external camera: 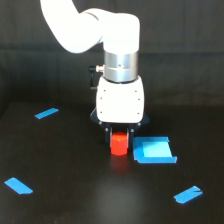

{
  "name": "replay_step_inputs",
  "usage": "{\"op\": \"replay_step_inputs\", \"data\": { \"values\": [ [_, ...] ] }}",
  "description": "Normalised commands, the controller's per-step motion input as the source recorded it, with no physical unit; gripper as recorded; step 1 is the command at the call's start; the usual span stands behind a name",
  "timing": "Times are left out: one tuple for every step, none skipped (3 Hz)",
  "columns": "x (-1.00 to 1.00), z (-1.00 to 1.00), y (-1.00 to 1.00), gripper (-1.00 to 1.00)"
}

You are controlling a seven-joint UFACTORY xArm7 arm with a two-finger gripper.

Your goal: Pick up the red object from the table

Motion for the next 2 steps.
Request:
{"op": "replay_step_inputs", "data": {
  "values": [
    [0.07,0.12,0.14,-1.00],
    [0.07,0.14,0.11,-1.00]
  ]
}}
